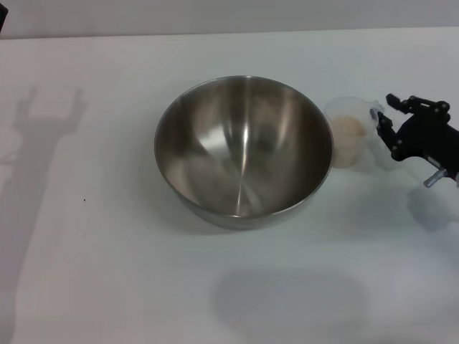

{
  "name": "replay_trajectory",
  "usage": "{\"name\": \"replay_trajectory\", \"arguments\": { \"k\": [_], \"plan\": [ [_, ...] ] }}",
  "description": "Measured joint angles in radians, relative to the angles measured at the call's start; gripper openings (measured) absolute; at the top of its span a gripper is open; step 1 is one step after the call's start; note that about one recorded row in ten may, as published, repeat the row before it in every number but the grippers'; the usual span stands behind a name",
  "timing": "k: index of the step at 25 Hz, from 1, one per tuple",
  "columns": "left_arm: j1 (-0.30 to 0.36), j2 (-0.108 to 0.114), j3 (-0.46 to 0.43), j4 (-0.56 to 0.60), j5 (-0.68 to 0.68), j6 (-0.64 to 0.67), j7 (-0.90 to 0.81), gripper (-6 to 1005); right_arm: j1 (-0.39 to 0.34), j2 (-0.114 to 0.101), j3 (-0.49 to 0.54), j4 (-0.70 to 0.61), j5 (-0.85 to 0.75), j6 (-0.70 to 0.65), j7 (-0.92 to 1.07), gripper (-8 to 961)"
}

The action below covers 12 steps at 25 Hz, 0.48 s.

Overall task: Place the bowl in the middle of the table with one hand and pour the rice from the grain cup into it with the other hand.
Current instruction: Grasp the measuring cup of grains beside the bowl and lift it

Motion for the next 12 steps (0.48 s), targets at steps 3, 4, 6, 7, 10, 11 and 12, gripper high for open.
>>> {"name": "replay_trajectory", "arguments": {
  "k": [3, 4, 6, 7, 10, 11, 12],
  "plan": [
    [0.001, 0.001, 0.000, 0.000, 0.000, 0.003, 0.000, 862, 0.003, 0.000, 0.000, 0.007, -0.001, 0.011, -0.004, 349],
    [0.002, 0.001, 0.000, 0.001, 0.000, 0.006, 0.000, 862, 0.003, 0.000, 0.000, 0.008, -0.001, 0.012, -0.004, 331],
    [0.003, 0.001, 0.000, 0.002, 0.000, 0.008, 0.000, 862, 0.003, 0.000, 0.000, 0.010, -0.001, 0.011, -0.004, 293],
    [0.003, 0.001, 0.000, 0.003, 0.000, 0.009, 0.000, 862, 0.003, 0.000, 0.000, 0.010, 0.000, 0.011, -0.004, 278],
    [0.004, 0.001, 0.000, 0.003, 0.000, 0.010, 0.000, 862, 0.003, 0.000, 0.000, 0.012, 0.001, 0.007, -0.005, 234],
    [0.004, 0.001, 0.000, 0.003, 0.000, 0.011, 0.000, 862, 0.003, 0.000, 0.000, 0.012, 0.001, 0.006, -0.005, 220],
    [0.004, 0.001, 0.000, 0.003, 0.000, 0.011, 0.000, 862, 0.003, 0.000, 0.000, 0.012, 0.002, 0.004, -0.005, 205]
  ]
}}
